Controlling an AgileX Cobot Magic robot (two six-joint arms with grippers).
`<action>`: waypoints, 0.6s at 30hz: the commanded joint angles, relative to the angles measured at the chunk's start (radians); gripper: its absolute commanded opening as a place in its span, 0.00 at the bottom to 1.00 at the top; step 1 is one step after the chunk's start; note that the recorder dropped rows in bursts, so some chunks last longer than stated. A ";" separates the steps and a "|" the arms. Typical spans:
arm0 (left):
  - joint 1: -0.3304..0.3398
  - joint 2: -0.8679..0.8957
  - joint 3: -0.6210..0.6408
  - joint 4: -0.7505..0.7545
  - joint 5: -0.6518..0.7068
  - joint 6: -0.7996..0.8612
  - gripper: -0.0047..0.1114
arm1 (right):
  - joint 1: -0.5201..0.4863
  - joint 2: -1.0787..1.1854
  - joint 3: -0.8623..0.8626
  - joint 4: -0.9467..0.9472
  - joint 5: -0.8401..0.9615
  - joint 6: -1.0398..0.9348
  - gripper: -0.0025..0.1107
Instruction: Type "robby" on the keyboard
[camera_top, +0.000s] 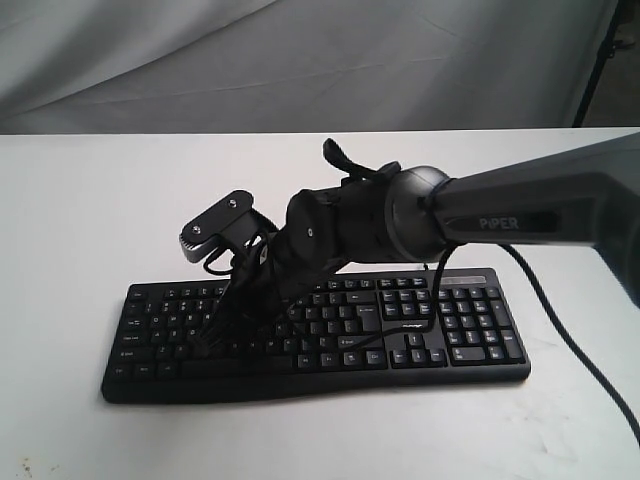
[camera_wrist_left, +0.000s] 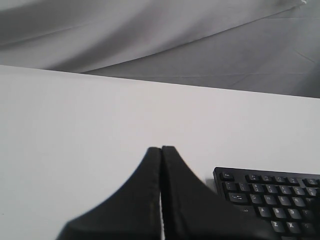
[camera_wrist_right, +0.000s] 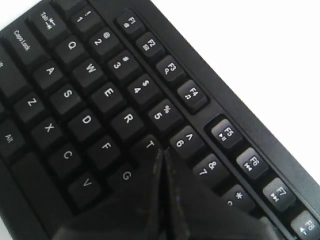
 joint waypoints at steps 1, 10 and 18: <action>-0.003 -0.004 0.005 -0.009 -0.002 -0.003 0.04 | -0.001 -0.002 -0.004 -0.016 -0.010 0.000 0.02; -0.003 -0.004 0.005 -0.009 -0.002 -0.003 0.04 | -0.010 0.000 -0.004 -0.027 0.005 0.000 0.02; -0.003 -0.004 0.005 -0.009 -0.002 -0.003 0.04 | -0.010 0.018 -0.004 -0.023 0.001 0.000 0.02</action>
